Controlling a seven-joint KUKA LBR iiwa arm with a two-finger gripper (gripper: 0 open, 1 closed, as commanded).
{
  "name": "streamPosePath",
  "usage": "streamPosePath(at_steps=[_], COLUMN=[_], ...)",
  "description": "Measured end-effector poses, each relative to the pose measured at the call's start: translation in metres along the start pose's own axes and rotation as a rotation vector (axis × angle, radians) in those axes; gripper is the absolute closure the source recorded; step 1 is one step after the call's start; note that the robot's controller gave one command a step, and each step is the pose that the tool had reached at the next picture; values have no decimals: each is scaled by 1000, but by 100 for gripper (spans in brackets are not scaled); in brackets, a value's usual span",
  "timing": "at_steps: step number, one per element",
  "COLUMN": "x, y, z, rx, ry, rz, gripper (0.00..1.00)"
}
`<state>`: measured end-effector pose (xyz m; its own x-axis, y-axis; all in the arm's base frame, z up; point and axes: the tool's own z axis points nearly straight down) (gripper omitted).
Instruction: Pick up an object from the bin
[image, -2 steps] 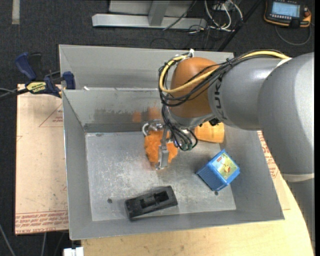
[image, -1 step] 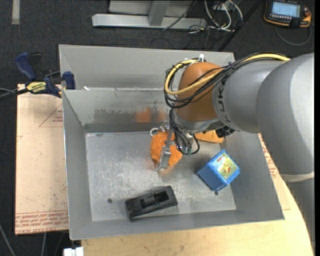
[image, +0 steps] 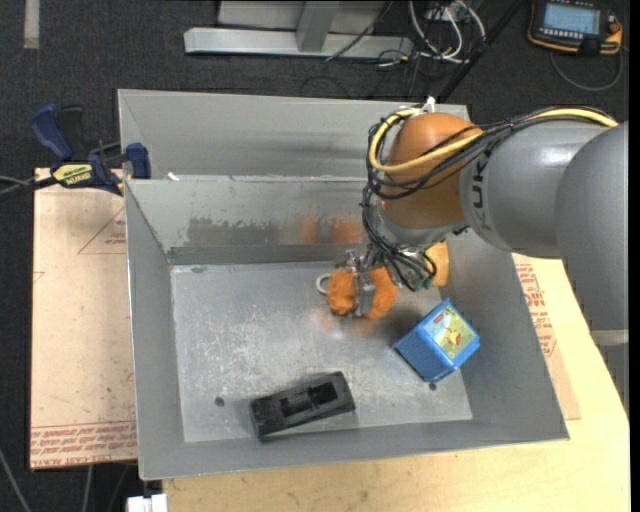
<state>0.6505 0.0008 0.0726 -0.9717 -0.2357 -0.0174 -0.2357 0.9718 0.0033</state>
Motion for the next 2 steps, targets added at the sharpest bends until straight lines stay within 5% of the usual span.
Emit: streamPosePath(at_steps=[1,2], x=[0,11], y=[0,-9], z=[0,-113], rx=[0,0], ry=[0,-4], rz=[0,-62], gripper=[100,100])
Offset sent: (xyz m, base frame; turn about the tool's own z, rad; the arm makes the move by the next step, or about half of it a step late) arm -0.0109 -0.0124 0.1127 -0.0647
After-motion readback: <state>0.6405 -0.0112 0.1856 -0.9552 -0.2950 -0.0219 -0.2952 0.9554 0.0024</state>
